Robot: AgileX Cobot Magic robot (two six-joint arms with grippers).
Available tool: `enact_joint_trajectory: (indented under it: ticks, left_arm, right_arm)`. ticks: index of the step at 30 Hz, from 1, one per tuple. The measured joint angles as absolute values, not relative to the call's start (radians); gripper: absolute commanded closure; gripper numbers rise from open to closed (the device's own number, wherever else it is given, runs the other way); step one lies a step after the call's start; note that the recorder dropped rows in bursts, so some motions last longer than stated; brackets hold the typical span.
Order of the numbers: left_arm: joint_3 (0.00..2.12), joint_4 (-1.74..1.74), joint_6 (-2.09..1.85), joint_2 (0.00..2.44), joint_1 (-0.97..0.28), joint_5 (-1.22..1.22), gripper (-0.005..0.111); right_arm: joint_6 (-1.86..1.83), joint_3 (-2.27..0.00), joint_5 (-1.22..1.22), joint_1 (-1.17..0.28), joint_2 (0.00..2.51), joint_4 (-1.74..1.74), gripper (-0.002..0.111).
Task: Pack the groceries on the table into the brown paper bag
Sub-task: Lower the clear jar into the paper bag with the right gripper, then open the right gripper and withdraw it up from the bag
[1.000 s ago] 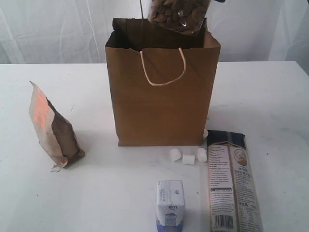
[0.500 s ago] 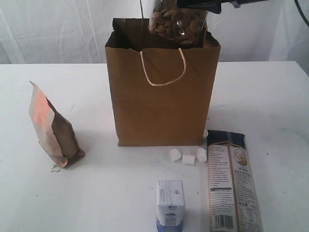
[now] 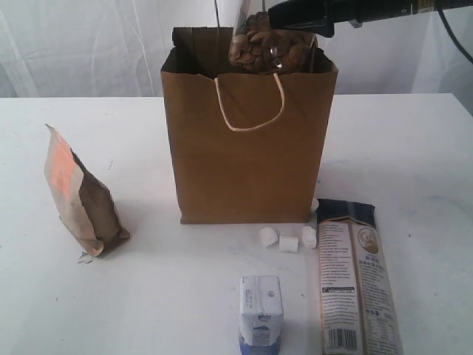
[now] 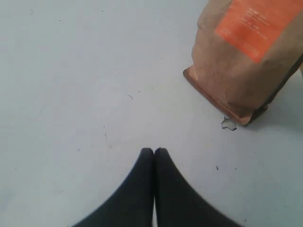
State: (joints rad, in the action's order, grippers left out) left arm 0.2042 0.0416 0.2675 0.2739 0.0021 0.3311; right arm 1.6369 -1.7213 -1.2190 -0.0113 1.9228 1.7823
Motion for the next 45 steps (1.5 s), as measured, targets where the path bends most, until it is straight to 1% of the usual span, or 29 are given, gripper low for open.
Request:
enact_joint_trajectory:
  ticks: [1, 2, 3, 7, 9, 23, 25, 28, 29, 45]
  left_arm:
    - [0.204, 0.042, 0.268, 0.274, 0.002, 0.331, 0.107]
    - [0.204, 0.042, 0.268, 0.274, 0.002, 0.331, 0.107]
    - [0.204, 0.042, 0.268, 0.274, 0.002, 0.331, 0.107]
    - [0.204, 0.042, 0.268, 0.274, 0.002, 0.331, 0.107]
    - [0.204, 0.042, 0.268, 0.274, 0.002, 0.331, 0.107]
    - [0.204, 0.042, 0.268, 0.274, 0.002, 0.331, 0.107]
    - [0.204, 0.042, 0.268, 0.274, 0.002, 0.331, 0.107]
    - [0.204, 0.042, 0.268, 0.274, 0.002, 0.331, 0.107]
    - [0.204, 0.042, 0.268, 0.274, 0.002, 0.331, 0.107]
    - [0.204, 0.042, 0.268, 0.274, 0.002, 0.329, 0.107]
  right_arm:
    - [1.635, -1.721, -1.219, -0.011, 1.923, 1.782, 0.074]
    - [1.631, -1.721, -1.219, -0.011, 1.923, 1.782, 0.067]
    - [1.631, -1.721, -1.219, -0.011, 1.923, 1.782, 0.055]
    - [1.627, -1.721, -1.219, -0.011, 1.923, 1.782, 0.037]
    - [1.627, -1.721, -1.219, -0.011, 1.923, 1.782, 0.034]
    - [1.668, -1.721, -1.219, -0.011, 1.923, 1.782, 0.033]
    - [1.672, -1.721, -1.219, -0.011, 1.923, 1.782, 0.025]
    - [1.681, -1.721, -1.219, -0.011, 1.923, 1.782, 0.005]
    - [1.683, -1.721, -1.219, -0.011, 1.923, 1.782, 0.003]
    - [1.694, -1.721, -1.217, -0.011, 1.921, 1.756, 0.003]
